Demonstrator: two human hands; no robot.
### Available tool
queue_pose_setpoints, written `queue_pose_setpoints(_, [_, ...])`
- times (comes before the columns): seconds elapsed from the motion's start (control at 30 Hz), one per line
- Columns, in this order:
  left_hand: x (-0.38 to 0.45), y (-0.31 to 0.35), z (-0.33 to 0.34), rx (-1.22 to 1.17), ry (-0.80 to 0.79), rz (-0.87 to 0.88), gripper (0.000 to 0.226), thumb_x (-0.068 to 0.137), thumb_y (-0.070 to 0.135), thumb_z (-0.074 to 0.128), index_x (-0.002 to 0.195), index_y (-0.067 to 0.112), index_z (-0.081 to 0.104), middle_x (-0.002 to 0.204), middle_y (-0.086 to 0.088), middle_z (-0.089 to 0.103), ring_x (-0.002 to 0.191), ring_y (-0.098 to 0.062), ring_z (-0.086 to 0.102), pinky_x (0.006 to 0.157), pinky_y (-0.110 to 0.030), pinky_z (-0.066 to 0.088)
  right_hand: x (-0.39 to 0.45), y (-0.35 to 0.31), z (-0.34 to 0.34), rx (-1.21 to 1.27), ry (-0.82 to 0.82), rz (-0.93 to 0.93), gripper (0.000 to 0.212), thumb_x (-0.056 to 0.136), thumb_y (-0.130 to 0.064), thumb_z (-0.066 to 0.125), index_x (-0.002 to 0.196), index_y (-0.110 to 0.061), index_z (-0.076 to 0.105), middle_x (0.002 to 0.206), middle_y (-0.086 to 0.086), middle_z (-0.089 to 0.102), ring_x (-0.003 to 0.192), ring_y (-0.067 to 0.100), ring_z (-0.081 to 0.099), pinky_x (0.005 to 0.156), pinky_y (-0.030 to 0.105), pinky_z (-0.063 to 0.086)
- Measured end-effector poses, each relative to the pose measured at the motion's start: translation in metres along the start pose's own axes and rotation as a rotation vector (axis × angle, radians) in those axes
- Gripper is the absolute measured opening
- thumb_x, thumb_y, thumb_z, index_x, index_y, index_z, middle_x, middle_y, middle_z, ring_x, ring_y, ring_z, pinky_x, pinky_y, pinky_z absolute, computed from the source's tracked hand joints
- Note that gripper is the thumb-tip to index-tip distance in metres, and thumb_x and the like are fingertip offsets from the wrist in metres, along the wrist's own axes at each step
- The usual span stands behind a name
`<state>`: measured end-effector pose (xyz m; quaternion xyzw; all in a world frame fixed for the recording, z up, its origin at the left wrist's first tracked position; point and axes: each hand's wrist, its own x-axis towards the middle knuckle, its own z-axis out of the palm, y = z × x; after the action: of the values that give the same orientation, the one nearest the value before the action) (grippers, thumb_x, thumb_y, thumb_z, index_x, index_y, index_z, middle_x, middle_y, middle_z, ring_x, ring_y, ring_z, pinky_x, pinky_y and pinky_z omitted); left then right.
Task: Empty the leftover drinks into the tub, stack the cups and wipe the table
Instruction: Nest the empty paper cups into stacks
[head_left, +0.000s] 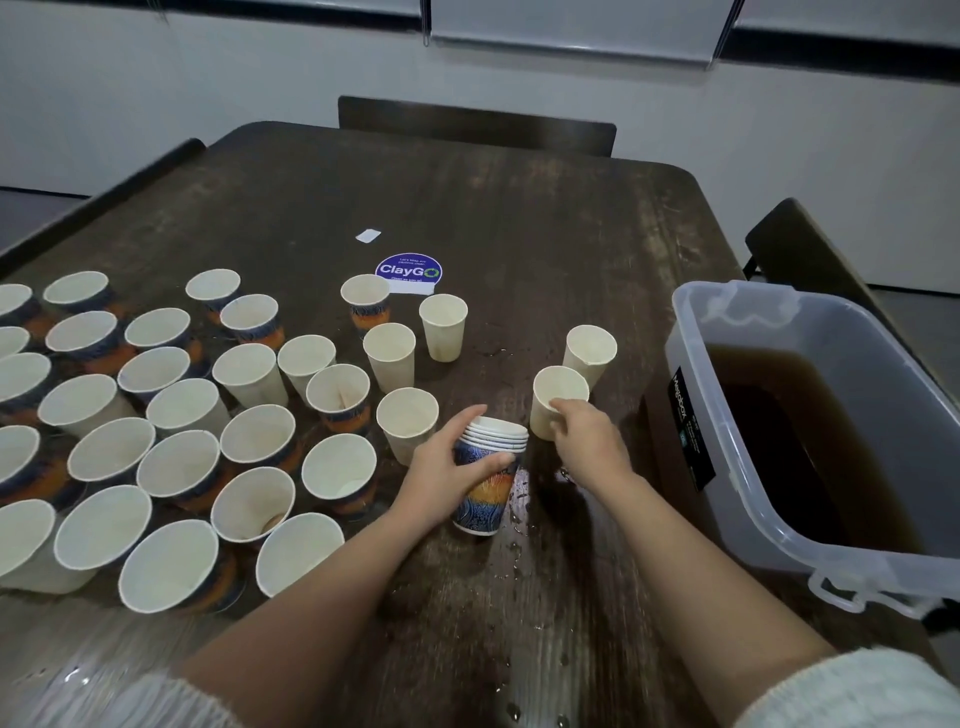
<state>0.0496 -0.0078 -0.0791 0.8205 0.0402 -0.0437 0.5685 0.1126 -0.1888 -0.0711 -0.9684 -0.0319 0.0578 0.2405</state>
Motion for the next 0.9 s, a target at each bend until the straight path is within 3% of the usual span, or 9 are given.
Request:
queue_pose_setpoints(0.17, [-0.003,0.000,0.000,0.013,-0.012,-0.019,0.066,0.083,0.032,0.073,0.141,0.034,0.041,0.141,0.004,0.049,0.121,-0.007,0.048,0.097,-0.026,0.046,-0.003,0.005,0.007,-0.004,-0.006,0.009,0.027,0.099,-0.020,0.050,0.119,-0.013,0.067,0.120,0.016,0.065,0.109,0.036,0.058,0.088,0.037,0.047])
queue_pose_setpoints(0.3, [-0.004,0.001,-0.001,0.000,-0.021,-0.028,0.079,0.081,0.032,0.075,0.147,0.036,0.031,0.148,0.003,0.042,0.133,-0.015,0.043,0.104,-0.031,0.041,0.001,-0.004,-0.001,0.096,0.118,-0.073,0.024,0.099,-0.021,0.051,0.107,-0.007,0.068,0.105,0.017,0.068,0.098,0.035,0.060,0.078,0.036,0.043])
queue_pose_setpoints(0.43, [-0.002,0.001,-0.001,0.004,-0.012,-0.075,0.097,0.074,0.035,0.081,0.151,0.032,0.021,0.149,-0.001,0.041,0.134,-0.017,0.042,0.108,-0.036,0.037,-0.002,-0.026,-0.023,0.428,0.313,-0.134,0.028,0.100,-0.020,0.051,0.087,0.000,0.063,0.077,0.007,0.061,0.074,0.019,0.052,0.063,0.030,0.031])
queue_pose_setpoints(0.53, [0.000,0.001,-0.001,0.007,-0.002,-0.084,0.103,0.070,0.037,0.083,0.151,0.032,0.019,0.144,-0.004,0.048,0.129,-0.019,0.048,0.107,-0.037,0.039,-0.006,-0.040,-0.033,0.584,0.352,-0.142,0.021,0.101,-0.021,0.051,0.085,-0.011,0.060,0.069,-0.010,0.052,0.065,0.003,0.045,0.058,0.014,0.033])
queue_pose_setpoints(0.7, [0.003,0.005,0.000,-0.039,0.045,-0.040,0.102,0.072,0.035,0.082,0.151,0.031,0.016,0.138,-0.001,0.049,0.121,-0.013,0.049,0.099,-0.029,0.041,-0.011,-0.043,-0.029,0.569,0.151,-0.227,0.020,0.101,-0.022,0.049,0.085,-0.016,0.059,0.070,-0.012,0.051,0.064,0.000,0.045,0.058,0.015,0.033])
queue_pose_setpoints(0.8, [0.005,0.008,-0.001,-0.053,0.041,0.033,0.090,0.075,0.032,0.080,0.148,0.032,0.026,0.132,0.006,0.051,0.117,-0.007,0.052,0.098,-0.026,0.045,-0.013,-0.039,-0.020,0.479,0.021,-0.262,0.021,0.101,-0.028,0.048,0.085,-0.021,0.058,0.072,-0.012,0.055,0.070,0.006,0.049,0.066,0.032,0.040])
queue_pose_setpoints(0.9, [0.009,0.013,-0.002,-0.012,0.054,0.076,0.075,0.078,0.030,0.078,0.142,0.027,0.040,0.125,0.010,0.055,0.111,-0.004,0.054,0.091,-0.018,0.046,-0.017,-0.038,-0.014,0.407,-0.024,-0.287,0.023,0.102,-0.032,0.045,0.086,-0.022,0.057,0.073,-0.011,0.055,0.074,0.011,0.051,0.069,0.038,0.043])
